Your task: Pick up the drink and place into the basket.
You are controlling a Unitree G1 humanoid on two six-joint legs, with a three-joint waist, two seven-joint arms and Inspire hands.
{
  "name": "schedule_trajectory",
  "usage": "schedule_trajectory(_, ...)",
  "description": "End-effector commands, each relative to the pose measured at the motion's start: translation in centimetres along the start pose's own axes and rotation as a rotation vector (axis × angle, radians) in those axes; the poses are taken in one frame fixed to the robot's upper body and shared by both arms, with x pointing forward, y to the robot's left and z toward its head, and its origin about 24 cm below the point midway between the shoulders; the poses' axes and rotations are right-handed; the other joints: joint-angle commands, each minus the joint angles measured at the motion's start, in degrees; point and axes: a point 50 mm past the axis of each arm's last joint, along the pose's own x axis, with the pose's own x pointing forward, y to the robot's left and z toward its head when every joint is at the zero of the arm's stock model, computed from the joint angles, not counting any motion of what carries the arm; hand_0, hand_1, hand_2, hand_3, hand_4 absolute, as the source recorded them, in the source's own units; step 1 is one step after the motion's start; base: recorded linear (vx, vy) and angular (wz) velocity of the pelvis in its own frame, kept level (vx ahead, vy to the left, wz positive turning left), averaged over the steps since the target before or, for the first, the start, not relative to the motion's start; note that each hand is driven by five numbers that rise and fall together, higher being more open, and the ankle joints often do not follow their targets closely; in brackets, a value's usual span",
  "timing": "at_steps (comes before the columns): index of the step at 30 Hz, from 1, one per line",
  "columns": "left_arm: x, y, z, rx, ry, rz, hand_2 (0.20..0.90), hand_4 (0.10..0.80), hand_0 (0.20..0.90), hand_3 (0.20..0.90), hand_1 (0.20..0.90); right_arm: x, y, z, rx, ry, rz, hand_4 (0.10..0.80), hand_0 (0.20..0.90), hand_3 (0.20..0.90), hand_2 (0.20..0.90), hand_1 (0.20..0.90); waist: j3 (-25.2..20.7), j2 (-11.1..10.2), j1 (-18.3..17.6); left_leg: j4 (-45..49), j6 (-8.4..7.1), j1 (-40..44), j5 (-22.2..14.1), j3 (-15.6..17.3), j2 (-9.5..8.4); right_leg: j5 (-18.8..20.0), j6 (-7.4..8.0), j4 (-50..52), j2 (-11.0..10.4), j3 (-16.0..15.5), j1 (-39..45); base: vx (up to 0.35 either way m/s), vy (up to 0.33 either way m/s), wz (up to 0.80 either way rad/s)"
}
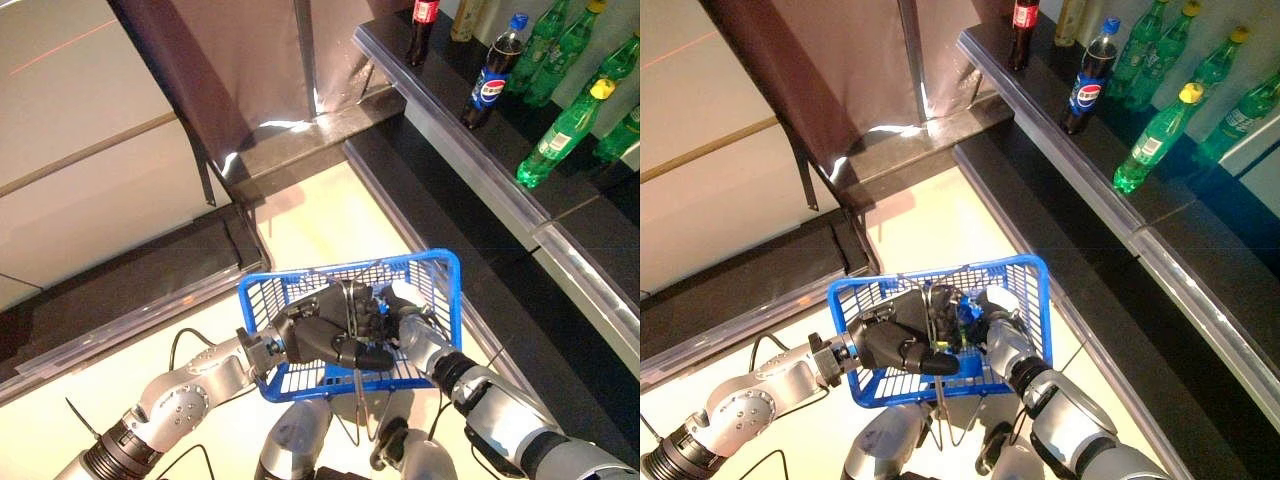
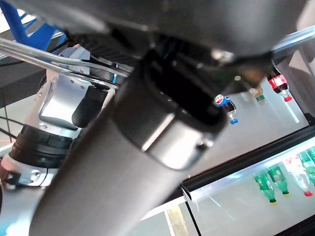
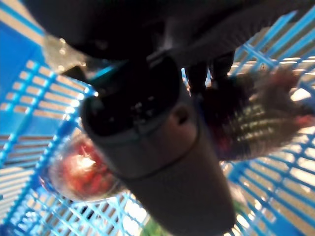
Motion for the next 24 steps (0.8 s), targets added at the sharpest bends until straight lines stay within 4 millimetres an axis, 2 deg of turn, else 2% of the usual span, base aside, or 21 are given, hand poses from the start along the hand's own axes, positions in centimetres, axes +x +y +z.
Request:
schedule_trajectory(1, 0.1, -12.0, 11.8, 0.192, -0.707, -0.765, 0.300, 0.100, 0.300, 0.200, 0.300, 0.6, -3.9, -0.8, -0.075, 0.015, -0.177, 0.800, 0.900, 0.900, 0.900, 0.900, -4.8, 0.1, -0.4, 8.0, 0.21, -4.1, -2.9, 1.5, -1.43, 8.5, -0.44, -7.5, 2.4, 0.0, 3.4, 0.000, 0.000, 0.00)
schedule_trajectory(6, -0.6, -10.7, 12.3, 0.197, -0.769, -0.665, 0.300, 0.100, 0.300, 0.200, 0.300, -1.1, -5.2, 0.3, -0.027, -0.096, -0.249, 0.800, 0.900, 0.900, 0.900, 0.900, -4.3, -1.0, -2.6, 7.7, 0.27, -3.4, -3.2, 2.3, -0.65, 8.1, -0.55, -7.5, 2.8, 1.2, 3.3, -0.007, 0.012, -0.06)
schedule_trajectory(11, -2.2, -9.1, 12.8, 0.197, -0.854, -0.546, 0.300, 0.100, 0.300, 0.200, 0.300, -3.3, -6.3, -0.3, -0.032, -0.199, -0.293, 0.800, 0.900, 0.900, 0.900, 0.900, -4.3, -2.1, -4.7, 7.4, 0.41, -2.6, -3.6, 3.4, 0.00, 7.8, -0.40, -7.7, 3.4, 2.6, 3.3, 0.013, 0.017, -0.12)
schedule_trajectory(13, -2.9, -8.4, 12.9, 0.196, -0.892, -0.487, 0.300, 0.100, 0.300, 0.200, 0.300, -4.6, -7.1, -1.2, -0.030, -0.236, -0.308, 0.800, 0.900, 0.900, 0.900, 0.900, -4.4, -2.6, -5.7, 7.0, 0.47, -1.9, -3.8, 4.1, 0.40, 7.6, -0.28, -7.9, 3.7, 3.2, 3.5, 0.025, 0.012, -0.20)
schedule_trajectory(17, -1.9, -8.0, 13.3, 0.193, -0.931, -0.408, 0.300, 0.100, 0.300, 0.200, 0.300, -5.3, -7.4, -0.1, -0.024, -0.278, -0.317, 0.800, 0.900, 0.900, 0.900, 0.900, -4.3, -3.4, -7.0, 6.9, 0.52, -0.9, -4.1, 4.8, 0.79, 7.6, -0.21, -7.8, 4.2, 4.3, 3.8, 0.049, -0.004, -0.19)
schedule_trajectory(19, 0.2, -7.9, 14.2, 0.200, -0.980, -0.288, 0.300, 0.100, 0.300, 0.200, 0.300, -6.0, -8.3, 2.4, 0.000, -0.355, -0.304, 0.800, 0.900, 0.900, 0.900, 0.900, -4.4, -4.6, -9.1, 6.8, 0.55, 0.3, -4.5, 6.2, 1.31, 7.5, -0.21, -7.7, 4.9, 6.0, 4.1, 0.083, -0.004, -0.28)
schedule_trajectory(20, 0.7, -7.8, 14.5, 0.208, -1.000, -0.238, 0.300, 0.100, 0.300, 0.200, 0.300, -6.5, -8.9, 3.0, 0.007, -0.387, -0.298, 0.800, 0.900, 0.900, 0.900, 0.900, -4.6, -4.9, -10.0, 6.6, 0.53, 0.8, -4.6, 6.8, 1.56, 7.5, -0.07, -7.7, 5.1, 6.5, 4.1, 0.068, 0.013, -0.37)
schedule_trajectory(23, 1.0, -7.2, 15.0, 0.203, -1.035, -0.156, 0.300, 0.100, 0.300, 0.200, 0.300, -7.9, -10.0, 3.5, 0.048, -0.466, -0.268, 0.800, 0.900, 0.900, 0.900, 0.900, -5.2, -5.3, -11.8, 6.0, 0.49, 1.7, -4.8, 8.2, 2.01, 7.4, 0.27, -7.8, 5.5, 7.9, 4.1, 0.040, 0.036, -0.28)
schedule_trajectory(24, 0.4, -6.7, 15.0, 0.206, -1.043, -0.138, 0.300, 0.100, 0.300, 0.200, 0.300, -8.4, -10.4, 3.0, 0.052, -0.484, -0.271, 0.800, 0.900, 0.900, 0.900, 0.900, -5.4, -5.3, -12.2, 5.6, 0.46, 1.9, -4.9, 8.7, 2.17, 7.4, 0.39, -8.0, 5.7, 8.0, 4.1, 0.035, 0.054, -0.22)
